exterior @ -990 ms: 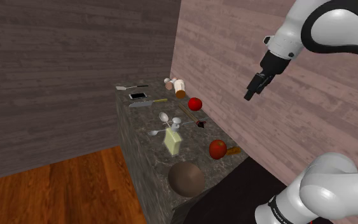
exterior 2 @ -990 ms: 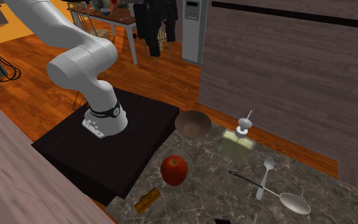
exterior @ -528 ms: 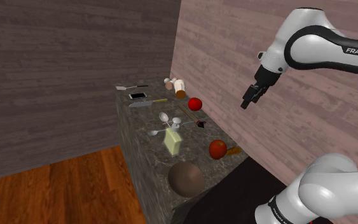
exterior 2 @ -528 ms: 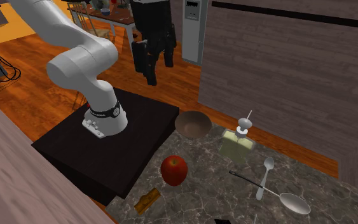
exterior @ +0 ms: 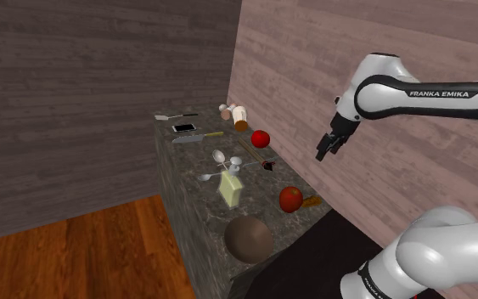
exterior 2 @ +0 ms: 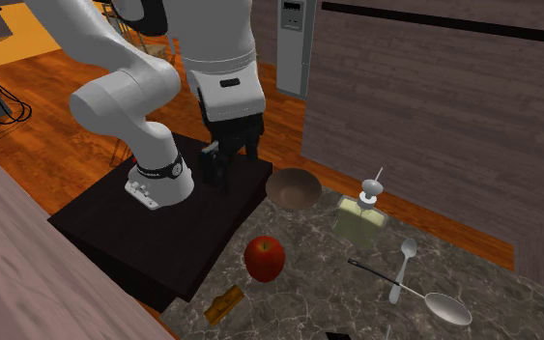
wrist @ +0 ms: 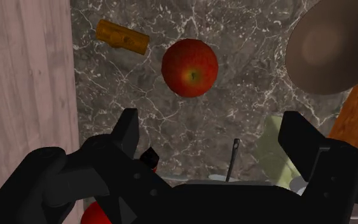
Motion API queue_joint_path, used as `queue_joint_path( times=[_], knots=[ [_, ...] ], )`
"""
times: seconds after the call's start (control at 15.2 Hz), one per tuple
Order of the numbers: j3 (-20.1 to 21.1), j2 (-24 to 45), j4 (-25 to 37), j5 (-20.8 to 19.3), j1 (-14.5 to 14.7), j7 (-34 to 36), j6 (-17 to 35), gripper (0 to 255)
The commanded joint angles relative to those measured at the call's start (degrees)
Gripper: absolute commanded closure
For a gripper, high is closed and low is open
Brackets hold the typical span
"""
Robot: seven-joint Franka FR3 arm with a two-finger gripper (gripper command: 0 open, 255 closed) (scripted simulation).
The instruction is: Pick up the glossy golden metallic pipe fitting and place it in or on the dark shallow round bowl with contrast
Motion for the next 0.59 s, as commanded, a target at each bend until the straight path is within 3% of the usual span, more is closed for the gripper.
queue_joint_path(
  times=[0.0,0.53],
  knots=[
    [-1.1,2.1,-2.1,-0.5,-0.7,-0.3,3.5,0],
    [-6.9,15.5,-5.5,-1.7,-3.4,-3.6,17.3,0]
  ],
)
